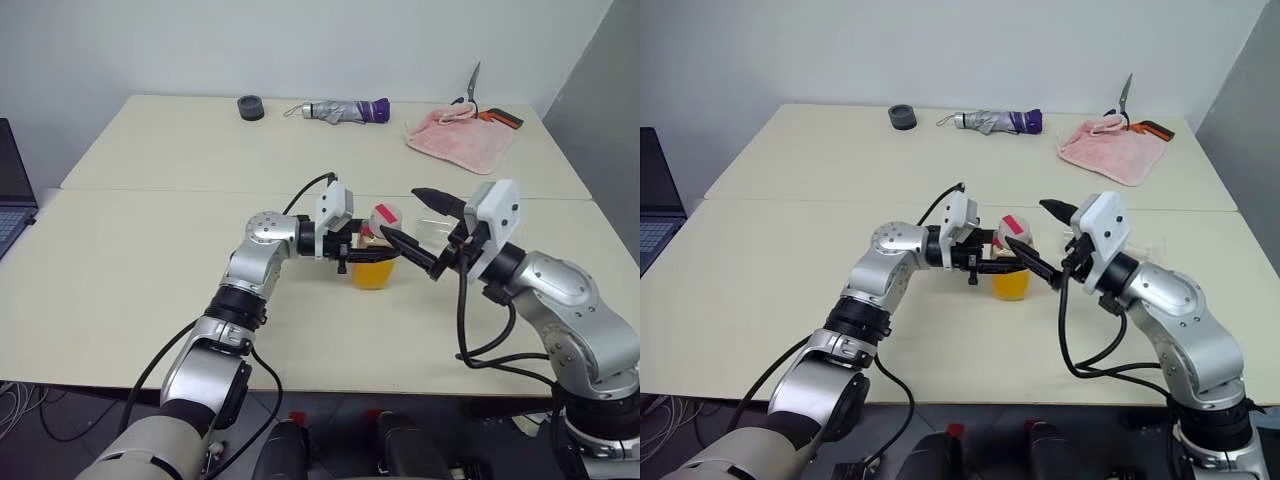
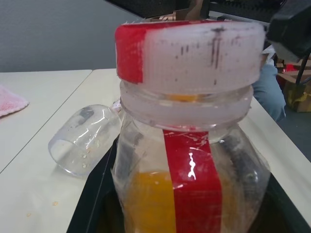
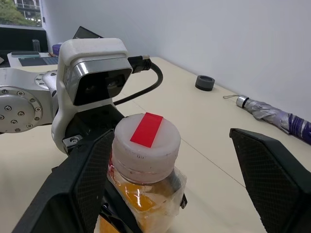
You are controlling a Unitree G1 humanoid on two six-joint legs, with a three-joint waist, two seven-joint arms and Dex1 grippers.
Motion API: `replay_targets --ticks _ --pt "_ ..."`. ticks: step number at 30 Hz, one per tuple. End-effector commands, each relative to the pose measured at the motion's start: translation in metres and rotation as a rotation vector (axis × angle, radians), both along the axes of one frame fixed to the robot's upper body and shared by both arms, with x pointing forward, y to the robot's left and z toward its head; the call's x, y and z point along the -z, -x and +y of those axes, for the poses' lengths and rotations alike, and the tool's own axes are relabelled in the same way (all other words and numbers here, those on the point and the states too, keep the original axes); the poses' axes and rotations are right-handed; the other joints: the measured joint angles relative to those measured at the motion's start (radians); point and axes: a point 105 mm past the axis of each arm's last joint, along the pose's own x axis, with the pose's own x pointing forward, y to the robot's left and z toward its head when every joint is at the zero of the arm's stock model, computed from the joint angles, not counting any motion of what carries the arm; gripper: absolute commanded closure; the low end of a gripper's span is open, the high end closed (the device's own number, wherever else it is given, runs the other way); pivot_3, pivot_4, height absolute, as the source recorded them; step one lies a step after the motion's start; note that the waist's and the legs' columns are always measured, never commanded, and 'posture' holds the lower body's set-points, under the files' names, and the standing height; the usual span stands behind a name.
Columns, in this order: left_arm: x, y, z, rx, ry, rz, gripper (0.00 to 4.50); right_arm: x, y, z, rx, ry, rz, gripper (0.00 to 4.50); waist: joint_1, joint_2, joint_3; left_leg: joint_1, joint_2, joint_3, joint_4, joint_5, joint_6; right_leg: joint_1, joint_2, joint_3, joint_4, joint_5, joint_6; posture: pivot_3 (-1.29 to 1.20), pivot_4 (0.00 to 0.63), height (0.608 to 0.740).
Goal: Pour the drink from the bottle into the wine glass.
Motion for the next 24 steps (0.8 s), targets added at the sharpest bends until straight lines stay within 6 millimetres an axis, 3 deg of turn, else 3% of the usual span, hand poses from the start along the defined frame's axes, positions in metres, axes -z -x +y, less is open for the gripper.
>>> replay_targets --ticks 1,24 --pt "-0.0175 0.0029 -0.0029 0.036 0.024 -0.071 2.71 -0.0113 -0.0016 -0.0135 0.065 -0.006 -0.049 0.47 0.0 0.0 0.0 0.0 0.0 0.0 0.0 0.0 0.0 0.0 0.0 0.0 0.0 0.0 0.0 0.0 0.15 0.74" --pt "-0.0172 0.0037 -0.0027 0.041 0.021 -0.072 2.72 -0.0093 -0.0029 -0.0181 0.079 0.005 -0.046 0.47 0.0 0.0 0.0 0.0 0.0 0.0 0.0 0.0 0.0 0.0 0.0 0.0 0.0 0.0 0.0 0.0 0.15 0.74"
